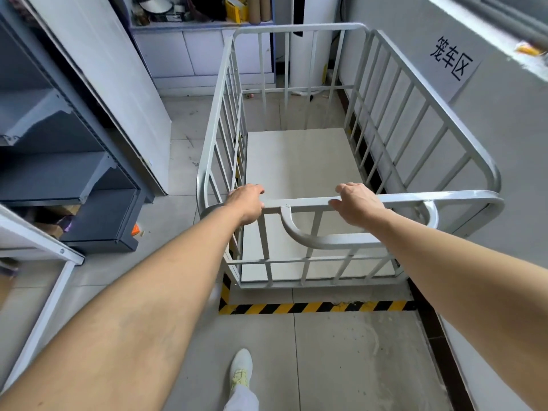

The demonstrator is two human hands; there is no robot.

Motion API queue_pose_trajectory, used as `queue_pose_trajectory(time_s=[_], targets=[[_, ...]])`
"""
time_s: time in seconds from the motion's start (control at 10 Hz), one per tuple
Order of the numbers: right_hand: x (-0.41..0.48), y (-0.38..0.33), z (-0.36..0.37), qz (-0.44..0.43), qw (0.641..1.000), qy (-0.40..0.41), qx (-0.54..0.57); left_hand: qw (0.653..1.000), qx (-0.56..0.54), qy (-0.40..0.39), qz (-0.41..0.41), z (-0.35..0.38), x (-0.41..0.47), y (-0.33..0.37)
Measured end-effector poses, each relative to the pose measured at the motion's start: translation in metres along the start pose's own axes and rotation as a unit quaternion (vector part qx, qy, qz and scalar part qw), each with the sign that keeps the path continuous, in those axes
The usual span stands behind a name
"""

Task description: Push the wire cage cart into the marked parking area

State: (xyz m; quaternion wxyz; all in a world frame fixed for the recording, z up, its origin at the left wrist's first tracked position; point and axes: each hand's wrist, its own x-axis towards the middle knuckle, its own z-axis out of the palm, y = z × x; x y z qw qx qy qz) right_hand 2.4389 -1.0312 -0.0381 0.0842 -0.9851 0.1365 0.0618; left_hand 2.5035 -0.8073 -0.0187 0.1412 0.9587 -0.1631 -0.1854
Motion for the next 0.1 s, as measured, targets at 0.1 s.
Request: queue_pose_trajectory(time_s=[0.1], targets=[[-0.0163,-0.0169,-0.0115,-0.011,1.000,0.005,0.005,0.999,-0.022,0.026,-0.012,-0.0119,-0.0229,-0.0095]])
